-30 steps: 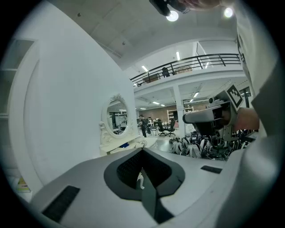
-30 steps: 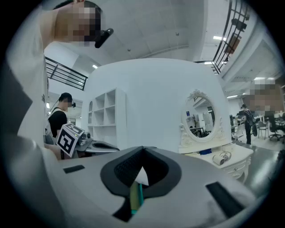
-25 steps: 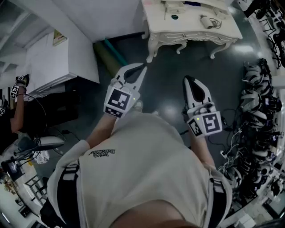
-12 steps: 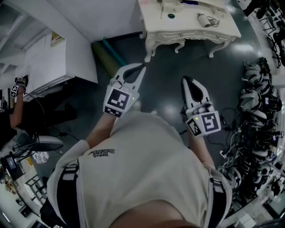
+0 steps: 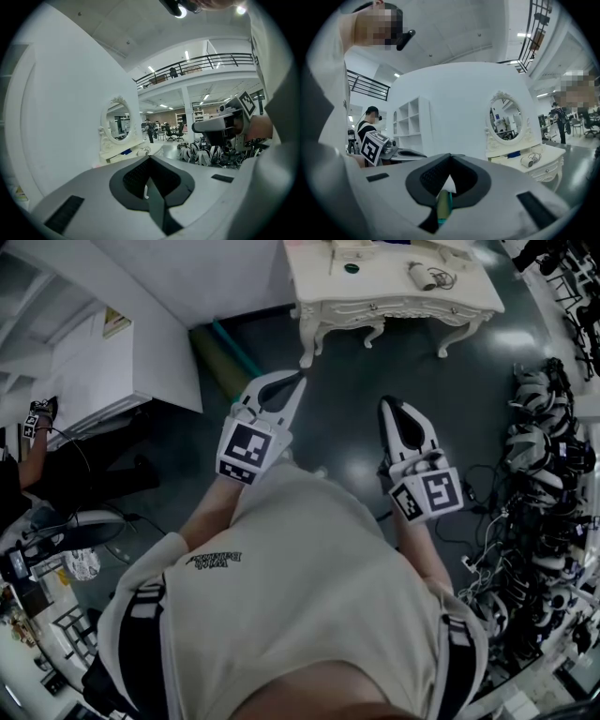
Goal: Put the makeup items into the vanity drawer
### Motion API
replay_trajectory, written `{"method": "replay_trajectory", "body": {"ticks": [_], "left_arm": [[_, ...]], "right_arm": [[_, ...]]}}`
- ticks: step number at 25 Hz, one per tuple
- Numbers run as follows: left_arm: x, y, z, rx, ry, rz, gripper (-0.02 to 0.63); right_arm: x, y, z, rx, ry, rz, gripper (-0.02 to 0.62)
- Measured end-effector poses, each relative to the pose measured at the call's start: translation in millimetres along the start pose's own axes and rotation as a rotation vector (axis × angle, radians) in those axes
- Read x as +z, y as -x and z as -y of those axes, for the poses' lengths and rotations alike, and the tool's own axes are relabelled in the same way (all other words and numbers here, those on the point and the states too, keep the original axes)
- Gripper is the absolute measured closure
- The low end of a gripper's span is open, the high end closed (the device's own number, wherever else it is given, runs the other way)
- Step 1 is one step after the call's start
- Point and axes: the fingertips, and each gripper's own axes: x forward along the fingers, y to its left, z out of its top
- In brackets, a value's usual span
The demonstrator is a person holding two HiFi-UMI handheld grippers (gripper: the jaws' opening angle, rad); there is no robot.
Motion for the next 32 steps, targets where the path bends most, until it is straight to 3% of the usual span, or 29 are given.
{"method": "replay_trajectory", "body": {"ticks": [9, 21, 32], "left_arm": [[-5, -10, 19, 0.004, -0.011, 0.0, 0.592], [-9, -42, -13, 0.033, -0.013, 0.02, 0.593], [-11, -91, -77, 0.029, 0.011, 0.003, 0.592]], "right_arm": [[-6, 2, 11, 0.021, -0.005, 0.018, 0.594], [-6, -38, 38, 0.032, 0.021, 0.015, 0.594], [-4, -106, 72, 0.022, 0.002, -0.024, 0.594]]}}
